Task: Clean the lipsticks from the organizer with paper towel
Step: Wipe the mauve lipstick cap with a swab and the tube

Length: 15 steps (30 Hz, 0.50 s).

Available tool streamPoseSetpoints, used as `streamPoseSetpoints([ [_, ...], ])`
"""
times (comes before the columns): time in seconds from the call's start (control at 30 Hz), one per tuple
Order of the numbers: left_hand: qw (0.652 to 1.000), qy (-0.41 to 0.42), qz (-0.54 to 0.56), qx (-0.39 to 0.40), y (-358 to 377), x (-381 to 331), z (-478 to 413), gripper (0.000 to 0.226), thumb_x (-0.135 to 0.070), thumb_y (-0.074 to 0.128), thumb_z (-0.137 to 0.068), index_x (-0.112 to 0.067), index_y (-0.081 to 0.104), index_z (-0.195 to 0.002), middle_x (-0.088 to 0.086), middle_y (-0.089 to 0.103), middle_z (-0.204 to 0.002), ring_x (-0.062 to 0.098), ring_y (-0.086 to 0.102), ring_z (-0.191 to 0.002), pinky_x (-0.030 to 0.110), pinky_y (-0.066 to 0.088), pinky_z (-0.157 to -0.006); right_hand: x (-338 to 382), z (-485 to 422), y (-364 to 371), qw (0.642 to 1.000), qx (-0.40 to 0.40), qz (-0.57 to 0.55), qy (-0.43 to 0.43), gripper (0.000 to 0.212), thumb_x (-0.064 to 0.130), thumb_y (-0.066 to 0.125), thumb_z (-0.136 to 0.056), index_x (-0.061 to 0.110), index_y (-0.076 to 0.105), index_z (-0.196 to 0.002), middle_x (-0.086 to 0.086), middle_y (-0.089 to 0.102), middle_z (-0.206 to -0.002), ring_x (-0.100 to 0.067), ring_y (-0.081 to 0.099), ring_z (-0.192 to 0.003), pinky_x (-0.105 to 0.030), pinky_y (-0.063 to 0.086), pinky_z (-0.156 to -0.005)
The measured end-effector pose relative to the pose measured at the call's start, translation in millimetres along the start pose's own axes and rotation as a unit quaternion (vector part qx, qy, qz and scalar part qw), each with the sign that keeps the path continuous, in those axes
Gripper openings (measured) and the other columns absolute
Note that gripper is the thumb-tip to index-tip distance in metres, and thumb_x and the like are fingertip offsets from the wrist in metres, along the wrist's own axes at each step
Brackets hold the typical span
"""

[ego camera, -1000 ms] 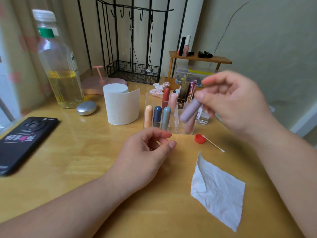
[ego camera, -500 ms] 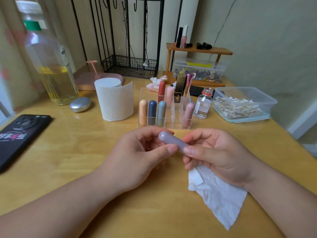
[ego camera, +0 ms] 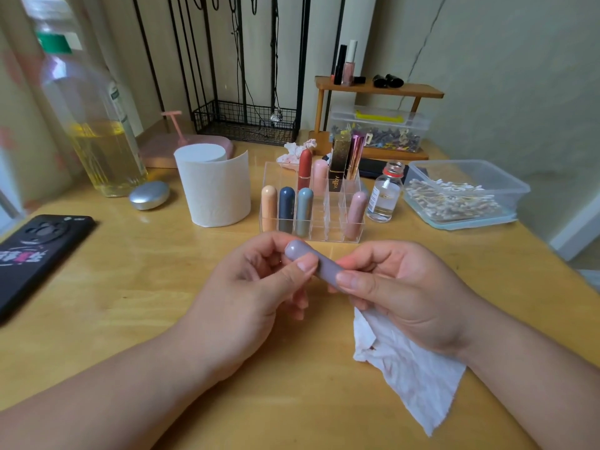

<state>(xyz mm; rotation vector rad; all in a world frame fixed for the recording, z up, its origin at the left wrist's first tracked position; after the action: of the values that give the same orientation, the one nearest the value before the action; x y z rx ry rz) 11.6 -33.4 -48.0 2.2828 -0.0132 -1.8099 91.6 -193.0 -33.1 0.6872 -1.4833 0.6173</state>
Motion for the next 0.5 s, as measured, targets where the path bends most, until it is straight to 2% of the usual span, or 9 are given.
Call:
streamPoseSetpoints([
  [0.07,0.999,0.002,0.01,-0.036,-1.8,-1.9,-1.5,0.014,-0.022,0.063,-0.088,-0.008,0.066,-0.083,0.02,0.054,-0.069,0.022,0.051,-0.059,0.032,0.047,-0.058,1.0,-0.4,0.3,1.0,-0.014,0.005,-0.01,0.012,0.004,0.075,-0.079,0.001,0.067,-0.088,-0.001,0.071,-0.07,-0.005,0.063,-0.062,-0.014,0.048,-0.061],
  [0.2,0.99,-0.044,0.092,-0.096,-12.5,-8.0,-8.6,0.021,-0.019,0.061,-0.089,-0.016,0.072,-0.07,0.006,0.061,-0.067,0.017,0.049,-0.057,0.029,0.044,-0.056,1.4,0.4,-3.3,0.998,-0.057,0.007,-0.019,0.018,0.008,0.072,-0.07,0.001,0.07,-0.087,0.0,0.07,-0.07,-0.007,0.063,-0.063,-0.016,0.049,-0.063],
  [0.3,0.987,-0.087,0.12,-0.055,-10.6,-7.3,-8.5,0.006,-0.011,0.063,-0.084,-0.006,0.065,-0.086,0.009,0.072,-0.081,0.018,0.051,-0.059,0.027,0.045,-0.057,0.2,-0.8,-2.8,0.997,-0.071,-0.008,-0.016,0.015,0.005,0.079,-0.068,0.007,0.07,-0.079,-0.007,0.068,-0.068,-0.014,0.058,-0.056,-0.021,0.049,-0.057],
  [0.37,0.983,-0.112,0.139,-0.032,-9.2,-3.9,-6.4,0.021,-0.003,0.07,-0.078,-0.004,0.059,-0.096,0.017,0.069,-0.084,0.022,0.058,-0.06,0.026,0.05,-0.056,-2.6,-1.9,-2.2,0.997,-0.073,-0.026,-0.009,0.022,-0.002,0.084,-0.066,0.011,0.068,-0.075,-0.011,0.066,-0.068,-0.019,0.058,-0.054,-0.026,0.051,-0.055],
  [0.5,0.978,-0.136,0.158,-0.008,-10.7,-2.4,-6.1,0.021,-0.007,0.069,-0.075,-0.01,0.059,-0.093,0.022,0.068,-0.09,0.025,0.064,-0.067,0.026,0.052,-0.059,-2.2,-1.4,-5.7,0.995,-0.067,-0.065,-0.02,0.027,-0.004,0.073,-0.068,0.003,0.06,-0.091,-0.019,0.065,-0.074,-0.026,0.064,-0.06,-0.034,0.055,-0.057],
])
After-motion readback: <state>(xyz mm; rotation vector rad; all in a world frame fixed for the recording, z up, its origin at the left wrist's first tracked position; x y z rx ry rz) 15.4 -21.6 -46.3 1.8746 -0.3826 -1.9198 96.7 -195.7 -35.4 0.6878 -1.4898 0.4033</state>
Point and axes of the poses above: each hand's wrist, its own z-axis away from the middle knuckle, its own y-axis out of the palm, x = y × z, the point moved 3 cm from there along -z, towards the middle knuckle
